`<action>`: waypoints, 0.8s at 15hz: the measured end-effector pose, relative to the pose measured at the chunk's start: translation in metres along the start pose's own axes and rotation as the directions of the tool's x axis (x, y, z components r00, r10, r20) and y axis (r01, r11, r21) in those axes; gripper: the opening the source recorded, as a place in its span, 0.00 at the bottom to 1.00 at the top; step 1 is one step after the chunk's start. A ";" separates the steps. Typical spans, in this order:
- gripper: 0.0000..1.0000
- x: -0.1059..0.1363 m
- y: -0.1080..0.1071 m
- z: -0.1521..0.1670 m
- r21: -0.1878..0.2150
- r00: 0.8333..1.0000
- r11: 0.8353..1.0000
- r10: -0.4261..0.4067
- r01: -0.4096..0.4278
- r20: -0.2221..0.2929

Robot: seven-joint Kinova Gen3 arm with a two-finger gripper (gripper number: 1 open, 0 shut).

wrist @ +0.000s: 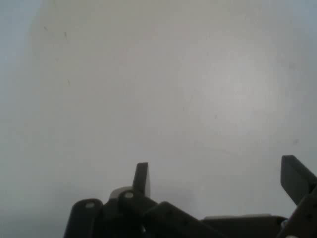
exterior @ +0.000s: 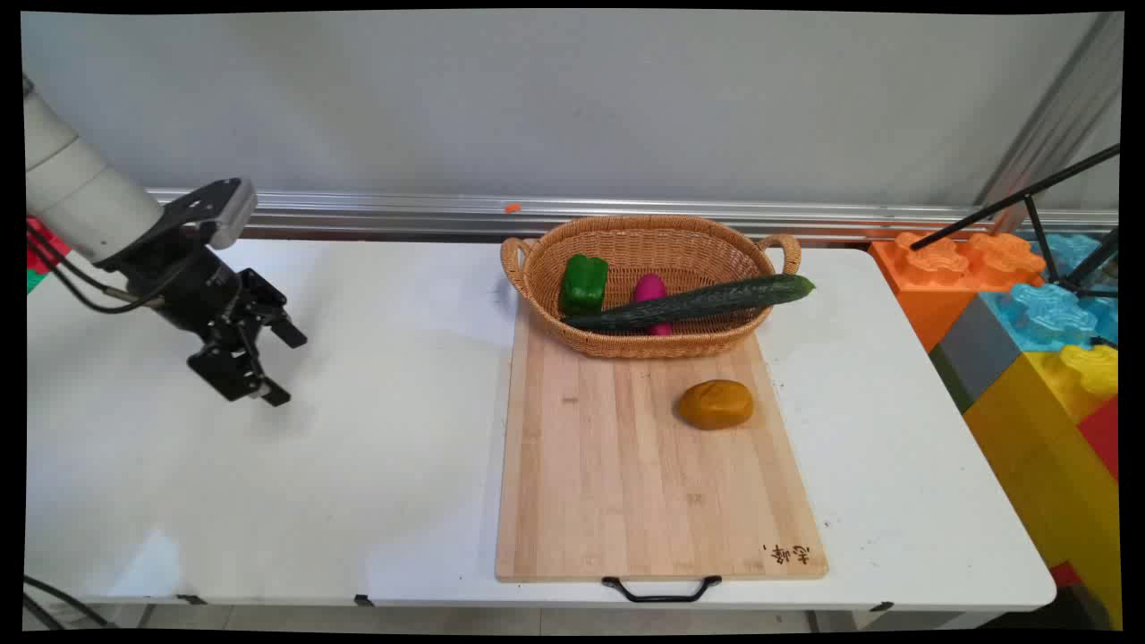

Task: Pick up the cucumber from the vegetable basket

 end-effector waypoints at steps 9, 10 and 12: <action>1.00 0.061 -0.031 0.045 -0.056 0.964 0.990 -0.138 0.128 -0.226; 1.00 0.077 -0.036 0.052 -0.058 0.954 0.990 -0.140 0.130 -0.265; 1.00 0.108 -0.044 0.060 -0.050 0.935 0.992 -0.125 0.115 -0.331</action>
